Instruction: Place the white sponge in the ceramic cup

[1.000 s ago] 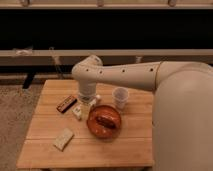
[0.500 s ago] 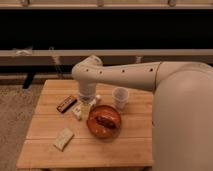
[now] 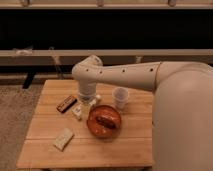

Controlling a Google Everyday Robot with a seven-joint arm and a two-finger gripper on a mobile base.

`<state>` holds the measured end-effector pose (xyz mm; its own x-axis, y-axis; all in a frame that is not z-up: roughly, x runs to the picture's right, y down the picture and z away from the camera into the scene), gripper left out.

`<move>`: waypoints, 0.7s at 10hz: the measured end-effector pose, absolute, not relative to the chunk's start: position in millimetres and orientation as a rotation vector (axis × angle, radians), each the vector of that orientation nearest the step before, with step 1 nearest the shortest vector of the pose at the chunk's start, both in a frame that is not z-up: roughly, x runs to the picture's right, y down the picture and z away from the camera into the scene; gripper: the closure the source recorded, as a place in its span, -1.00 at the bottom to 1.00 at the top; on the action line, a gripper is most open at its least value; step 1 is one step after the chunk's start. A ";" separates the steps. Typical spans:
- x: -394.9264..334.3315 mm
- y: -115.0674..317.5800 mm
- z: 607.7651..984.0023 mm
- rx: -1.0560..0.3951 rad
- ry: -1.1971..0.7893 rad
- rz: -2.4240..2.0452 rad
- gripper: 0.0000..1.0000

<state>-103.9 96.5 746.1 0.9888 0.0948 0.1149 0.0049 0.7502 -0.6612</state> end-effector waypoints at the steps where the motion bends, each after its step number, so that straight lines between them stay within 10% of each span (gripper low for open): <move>1: -103.9 96.3 746.1 -0.721 -0.145 0.050 -0.60; 7: -187.2 125.9 716.4 -0.612 -0.252 -0.162 -0.60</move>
